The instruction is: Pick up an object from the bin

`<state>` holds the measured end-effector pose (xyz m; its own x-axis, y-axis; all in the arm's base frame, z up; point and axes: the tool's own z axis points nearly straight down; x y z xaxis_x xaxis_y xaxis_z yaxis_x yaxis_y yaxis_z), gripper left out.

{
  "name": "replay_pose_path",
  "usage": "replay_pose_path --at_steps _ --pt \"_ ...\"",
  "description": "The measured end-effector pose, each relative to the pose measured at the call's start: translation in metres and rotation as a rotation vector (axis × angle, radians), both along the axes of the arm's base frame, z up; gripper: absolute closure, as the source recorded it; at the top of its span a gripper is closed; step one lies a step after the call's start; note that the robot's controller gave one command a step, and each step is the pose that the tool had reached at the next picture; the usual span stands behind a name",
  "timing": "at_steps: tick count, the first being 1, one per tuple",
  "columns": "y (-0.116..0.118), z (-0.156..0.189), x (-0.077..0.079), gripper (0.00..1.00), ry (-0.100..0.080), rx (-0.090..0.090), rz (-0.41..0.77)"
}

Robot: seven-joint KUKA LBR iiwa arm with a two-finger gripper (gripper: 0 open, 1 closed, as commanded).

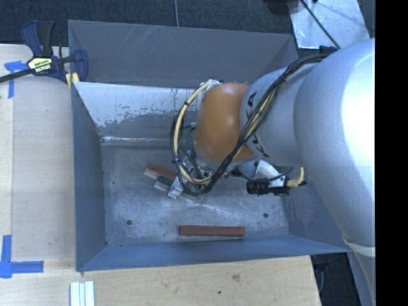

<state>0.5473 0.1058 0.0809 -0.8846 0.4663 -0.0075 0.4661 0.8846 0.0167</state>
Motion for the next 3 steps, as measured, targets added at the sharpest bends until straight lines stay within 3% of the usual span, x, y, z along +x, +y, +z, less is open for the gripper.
replay_pose_path --at_steps 1,3 --pt "-0.003 0.01 -0.003 1.0 0.015 -0.009 -0.001" --pt "-0.003 0.044 -0.002 1.0 0.013 -0.011 0.0"
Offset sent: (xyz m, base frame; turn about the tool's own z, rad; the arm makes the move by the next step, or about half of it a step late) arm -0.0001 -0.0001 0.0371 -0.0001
